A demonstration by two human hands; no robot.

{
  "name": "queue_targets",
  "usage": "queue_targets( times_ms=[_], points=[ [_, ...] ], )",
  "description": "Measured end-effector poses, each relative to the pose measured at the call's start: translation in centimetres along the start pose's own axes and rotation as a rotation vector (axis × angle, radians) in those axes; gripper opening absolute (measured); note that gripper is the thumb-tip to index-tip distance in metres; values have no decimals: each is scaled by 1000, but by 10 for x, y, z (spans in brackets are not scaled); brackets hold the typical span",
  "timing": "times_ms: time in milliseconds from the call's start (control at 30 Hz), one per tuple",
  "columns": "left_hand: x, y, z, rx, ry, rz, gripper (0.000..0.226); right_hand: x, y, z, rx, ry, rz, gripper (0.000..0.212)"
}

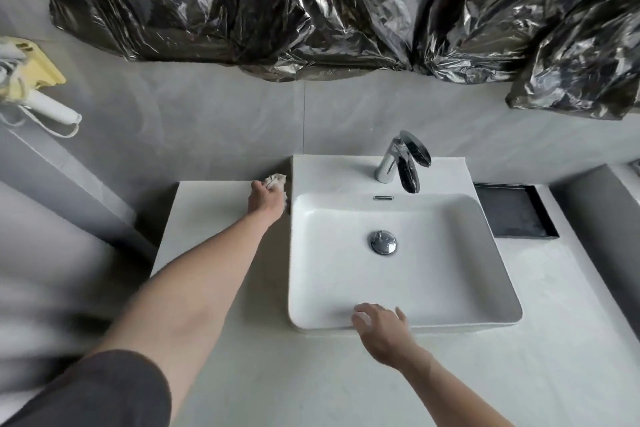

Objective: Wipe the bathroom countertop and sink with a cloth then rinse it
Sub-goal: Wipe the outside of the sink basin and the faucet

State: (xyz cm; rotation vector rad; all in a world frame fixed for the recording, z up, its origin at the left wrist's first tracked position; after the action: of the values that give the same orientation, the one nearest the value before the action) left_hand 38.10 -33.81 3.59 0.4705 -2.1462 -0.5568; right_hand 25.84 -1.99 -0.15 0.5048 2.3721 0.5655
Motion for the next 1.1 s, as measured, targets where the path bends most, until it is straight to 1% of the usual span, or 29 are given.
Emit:
queue_targets(
  times_ms=[67,133,200,233,267,300,333,400,433,467,500,567,600,700,767,867,1000,1100],
  points=[
    [3,-15,13,-16,48,-36,38,-1,3,4,19,28,8,40],
    [6,-38,30,-76,125,-46,43,-2,2,3,37,43,13,39],
    [-3,-94,63,-127,167,-92,65,-1,-1,4,37,52,13,41],
    [-6,-107,73,-132,157,-122,76,-1,-3,6,34,59,14,43],
    [-7,-114,79,-147,168,-144,79,0,-4,7,29,69,17,43],
    [-8,-114,83,-168,189,-154,74,0,-4,9,26,78,20,43],
    [-1,-90,77,-213,221,-139,64,1,-4,11,28,84,20,43],
    [9,-51,64,-277,296,-56,43,2,-4,12,41,88,17,41],
    [9,-42,62,-314,305,-19,37,1,-3,12,45,87,22,40],
    [5,-35,62,-361,307,16,36,1,-3,11,46,88,27,40],
    [-4,-31,61,-389,291,31,39,1,-3,11,46,92,31,39],
    [-34,-13,59,-426,218,15,47,-1,-3,11,39,109,39,39],
    [-51,-4,57,-431,222,8,49,-1,-3,11,33,117,43,39],
    [-96,29,51,-456,282,-8,49,-2,-3,10,16,132,52,41],
    [-106,42,46,-509,277,15,46,-3,-3,10,5,138,55,41],
    [-87,34,42,-552,195,62,45,-6,-2,9,-2,144,58,41],
    [-39,15,35,-556,200,106,50,-11,-1,7,-9,157,58,40],
    [-9,3,34,-557,220,135,43,-13,0,7,-17,183,45,39]
  ],
)
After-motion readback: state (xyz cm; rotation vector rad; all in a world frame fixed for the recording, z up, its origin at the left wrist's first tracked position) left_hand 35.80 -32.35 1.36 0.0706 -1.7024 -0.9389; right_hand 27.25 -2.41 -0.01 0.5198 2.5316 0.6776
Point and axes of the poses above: each hand's wrist, its own y-axis away from the middle knuckle, its own z-axis out of the palm, x = y × z, the point moved 3 cm from there along -y, towards the middle knuckle, and after that the axes turned 12 degrees about -z, right-handed, at the moved point
